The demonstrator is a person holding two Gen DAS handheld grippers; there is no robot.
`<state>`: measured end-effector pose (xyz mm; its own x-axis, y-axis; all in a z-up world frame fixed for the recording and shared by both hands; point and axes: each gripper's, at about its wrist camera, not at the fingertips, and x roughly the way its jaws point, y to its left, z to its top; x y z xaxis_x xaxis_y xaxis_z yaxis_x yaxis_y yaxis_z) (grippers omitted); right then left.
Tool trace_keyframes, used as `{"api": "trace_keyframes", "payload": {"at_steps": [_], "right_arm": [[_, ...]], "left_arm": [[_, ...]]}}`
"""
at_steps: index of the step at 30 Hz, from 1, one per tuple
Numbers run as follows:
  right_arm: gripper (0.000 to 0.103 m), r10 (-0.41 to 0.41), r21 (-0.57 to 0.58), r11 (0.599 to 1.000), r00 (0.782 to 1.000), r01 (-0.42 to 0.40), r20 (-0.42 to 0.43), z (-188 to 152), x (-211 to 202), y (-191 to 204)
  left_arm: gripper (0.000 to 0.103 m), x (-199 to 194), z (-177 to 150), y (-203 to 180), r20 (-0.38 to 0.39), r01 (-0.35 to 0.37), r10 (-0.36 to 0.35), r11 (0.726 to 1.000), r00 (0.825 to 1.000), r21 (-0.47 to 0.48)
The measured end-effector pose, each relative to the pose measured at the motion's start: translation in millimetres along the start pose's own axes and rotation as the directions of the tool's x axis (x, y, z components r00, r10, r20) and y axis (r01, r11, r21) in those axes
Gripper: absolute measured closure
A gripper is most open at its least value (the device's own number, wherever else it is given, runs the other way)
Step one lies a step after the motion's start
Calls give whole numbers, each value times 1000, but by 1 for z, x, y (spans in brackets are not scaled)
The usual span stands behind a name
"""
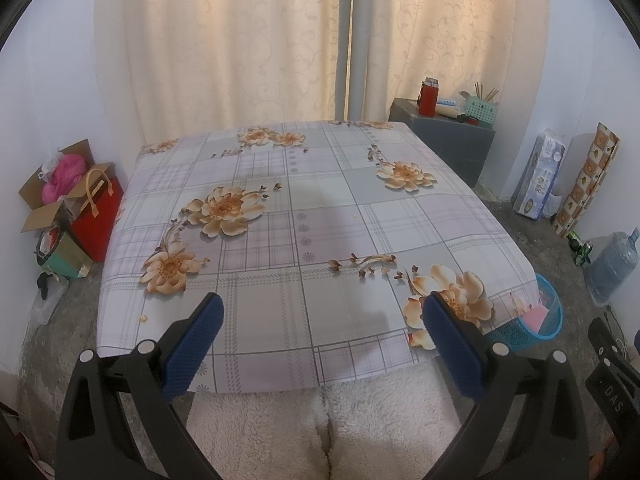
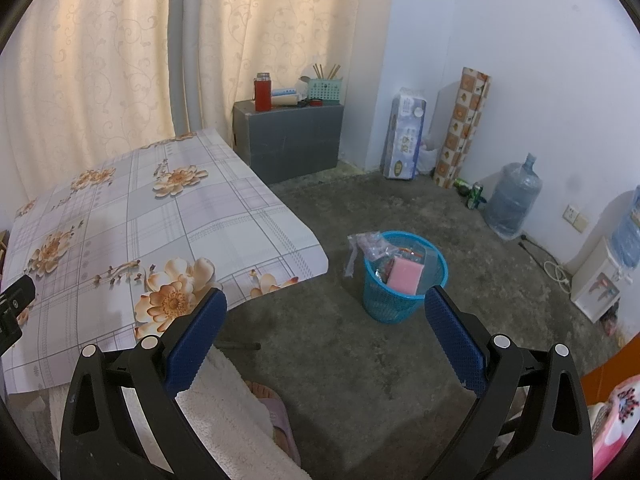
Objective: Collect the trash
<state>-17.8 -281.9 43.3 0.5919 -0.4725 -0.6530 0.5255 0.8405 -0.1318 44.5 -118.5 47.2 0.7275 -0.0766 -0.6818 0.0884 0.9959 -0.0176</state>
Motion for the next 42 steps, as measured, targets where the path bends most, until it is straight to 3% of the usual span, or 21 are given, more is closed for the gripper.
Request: {"api": "trace_keyframes", "payload": {"at_steps": [42], "right_arm": [[8, 9, 2, 1000, 1000, -9, -9, 0, 0, 1]], "left_arm": [[5, -6, -8, -1, 0, 1, -1, 1000, 1000, 9]]}}
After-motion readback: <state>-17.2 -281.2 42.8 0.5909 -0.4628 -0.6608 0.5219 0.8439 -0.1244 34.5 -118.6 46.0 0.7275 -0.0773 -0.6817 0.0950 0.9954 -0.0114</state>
